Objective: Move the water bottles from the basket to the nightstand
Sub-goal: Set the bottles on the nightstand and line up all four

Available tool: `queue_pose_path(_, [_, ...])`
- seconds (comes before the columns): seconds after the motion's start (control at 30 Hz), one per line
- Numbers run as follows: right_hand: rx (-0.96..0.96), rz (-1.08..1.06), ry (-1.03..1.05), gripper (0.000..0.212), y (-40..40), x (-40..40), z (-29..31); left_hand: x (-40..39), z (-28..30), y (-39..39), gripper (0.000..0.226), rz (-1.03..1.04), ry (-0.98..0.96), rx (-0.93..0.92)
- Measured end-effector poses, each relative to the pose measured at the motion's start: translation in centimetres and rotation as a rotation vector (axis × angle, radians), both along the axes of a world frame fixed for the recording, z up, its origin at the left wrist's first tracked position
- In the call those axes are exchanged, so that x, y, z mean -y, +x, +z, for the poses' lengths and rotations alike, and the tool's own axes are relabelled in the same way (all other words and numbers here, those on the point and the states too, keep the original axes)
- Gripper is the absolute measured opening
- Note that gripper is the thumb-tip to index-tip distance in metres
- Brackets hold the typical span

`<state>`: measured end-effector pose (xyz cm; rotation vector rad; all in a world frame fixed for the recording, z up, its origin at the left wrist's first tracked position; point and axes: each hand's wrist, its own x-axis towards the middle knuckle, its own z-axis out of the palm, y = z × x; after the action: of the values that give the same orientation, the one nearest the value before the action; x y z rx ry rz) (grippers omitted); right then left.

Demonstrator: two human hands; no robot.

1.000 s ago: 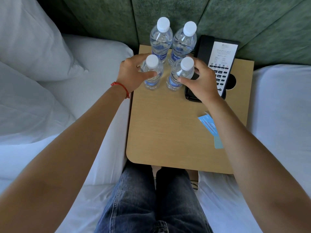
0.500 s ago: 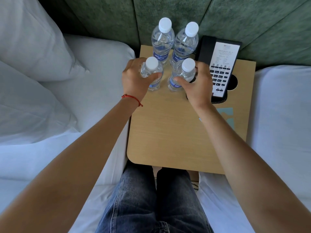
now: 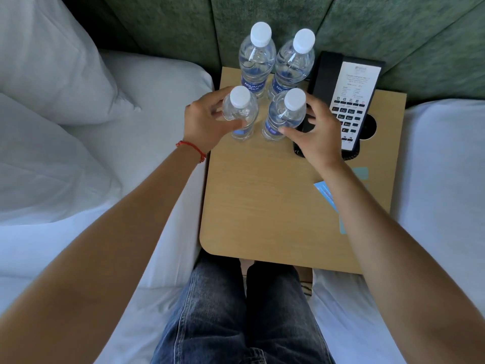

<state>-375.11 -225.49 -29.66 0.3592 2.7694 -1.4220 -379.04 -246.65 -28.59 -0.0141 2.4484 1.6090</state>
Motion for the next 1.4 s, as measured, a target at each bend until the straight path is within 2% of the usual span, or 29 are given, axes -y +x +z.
queue_pose_path(0.13, [-0.049, -0.088, 0.086, 0.066, 0.5, 1.5, 0.0, -1.7, -0.7, 1.8, 0.061, 0.222, -0.041, -0.067])
queue_pose_path(0.23, [-0.024, -0.096, 0.097, 0.066, 0.2, 1.7, 0.2, -1.9, -0.9, 1.9, 0.064, 0.245, -0.051, -0.052])
queue_pose_path(0.43, [0.104, 0.091, -0.121, 0.079, -0.7, -1.1, 0.6, 1.2, -0.2, -0.7, 0.073, -0.029, 0.078, 0.124])
queue_pose_path(0.53, [0.134, 0.141, -0.137, 0.074, -1.5, -1.8, 0.4, 1.9, 0.3, -1.9, 0.068, -0.208, 0.085, 0.137])
queue_pose_path(0.6, [0.111, 0.137, -0.109, 0.072, -1.6, -1.7, 0.4, 1.7, 0.5, -2.1, 0.064, -0.241, 0.046, 0.110])
queue_pose_path(0.77, [0.008, -0.008, -0.054, 0.067, -0.4, 0.2, 0.1, 0.7, 0.3, -0.6, 0.060, -0.090, 0.043, 0.048])
queue_pose_path(0.9, [-0.052, -0.157, -0.001, 0.064, 0.4, 2.0, 0.0, -0.7, -0.1, 1.2, 0.058, 0.157, 0.017, -0.001])
queue_pose_path(1.0, [-0.059, -0.187, 0.011, 0.063, 0.6, 2.5, 0.0, -1.9, -0.3, 2.2, 0.057, 0.336, -0.010, -0.016])
queue_pose_path(1.07, [-0.055, -0.168, 0.031, 0.065, 0.6, 2.4, 0.0, -2.3, -0.5, 2.4, 0.057, 0.370, -0.024, -0.041])
queue_pose_path(1.2, [-0.049, -0.062, 0.036, 0.069, 0.2, 1.2, -0.1, -0.7, -0.5, 1.5, 0.066, 0.257, 0.018, 0.042])
queue_pose_path(1.27, [-0.008, 0.014, -0.004, 0.076, 0.2, 0.2, -0.1, 0.6, -0.3, 0.5, 0.070, 0.116, 0.082, 0.060])
queue_pose_path(1.4, [0.052, 0.115, -0.068, 0.077, 0.1, -0.9, -0.2, 1.8, 0.6, -1.7, 0.069, -0.230, 0.046, 0.075])
